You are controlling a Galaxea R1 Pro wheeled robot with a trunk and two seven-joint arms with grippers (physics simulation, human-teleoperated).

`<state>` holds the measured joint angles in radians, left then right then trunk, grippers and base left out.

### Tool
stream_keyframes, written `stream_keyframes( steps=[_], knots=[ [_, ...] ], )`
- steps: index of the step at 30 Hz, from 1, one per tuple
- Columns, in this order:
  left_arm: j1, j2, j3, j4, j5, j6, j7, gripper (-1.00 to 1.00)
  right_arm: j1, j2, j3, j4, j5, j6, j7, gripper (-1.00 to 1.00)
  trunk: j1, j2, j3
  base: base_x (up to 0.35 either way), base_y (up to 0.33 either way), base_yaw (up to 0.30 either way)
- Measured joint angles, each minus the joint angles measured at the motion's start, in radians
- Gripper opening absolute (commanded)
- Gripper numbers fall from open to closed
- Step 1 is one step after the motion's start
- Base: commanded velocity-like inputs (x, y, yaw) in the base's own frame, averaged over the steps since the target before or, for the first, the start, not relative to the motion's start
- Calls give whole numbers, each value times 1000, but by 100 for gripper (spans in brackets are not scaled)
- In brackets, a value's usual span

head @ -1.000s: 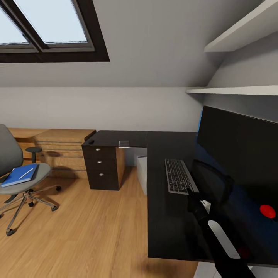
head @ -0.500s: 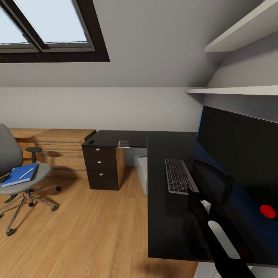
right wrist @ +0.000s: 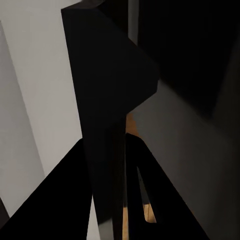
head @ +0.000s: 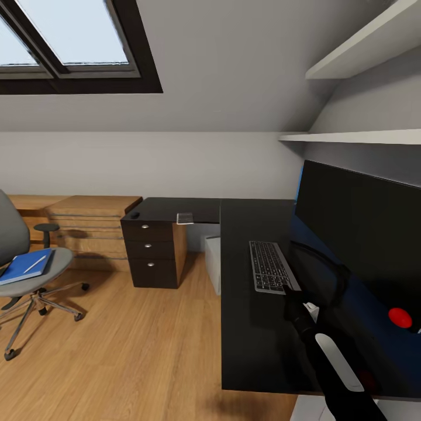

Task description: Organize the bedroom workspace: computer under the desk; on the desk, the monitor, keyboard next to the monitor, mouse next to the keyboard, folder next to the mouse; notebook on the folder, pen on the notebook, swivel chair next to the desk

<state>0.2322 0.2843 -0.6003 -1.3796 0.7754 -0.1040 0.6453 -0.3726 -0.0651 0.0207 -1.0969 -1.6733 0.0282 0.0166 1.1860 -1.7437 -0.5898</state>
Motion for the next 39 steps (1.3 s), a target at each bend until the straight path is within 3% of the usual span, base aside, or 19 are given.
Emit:
stream_keyframes(
  steps=[35, 36, 39],
  knots=[
    [0, 0, 14, 22, 1, 0, -3, 100, 0, 0, -4, -2, 3, -1, -3, -100, 0, 0, 0, 40, -6, -1],
    [0, 1, 14, 22, 1, 0, -3, 100, 0, 0, -4, -3, 3, -2, -4, 100, 0, 0, 0, 0, 0, 0],
    [0, 1, 14, 21, 1, 0, -3, 100, 0, 0, -4, 17, 3, -2, -4, 100, 0, 0, 0, 0, 0, 0]
  ],
)
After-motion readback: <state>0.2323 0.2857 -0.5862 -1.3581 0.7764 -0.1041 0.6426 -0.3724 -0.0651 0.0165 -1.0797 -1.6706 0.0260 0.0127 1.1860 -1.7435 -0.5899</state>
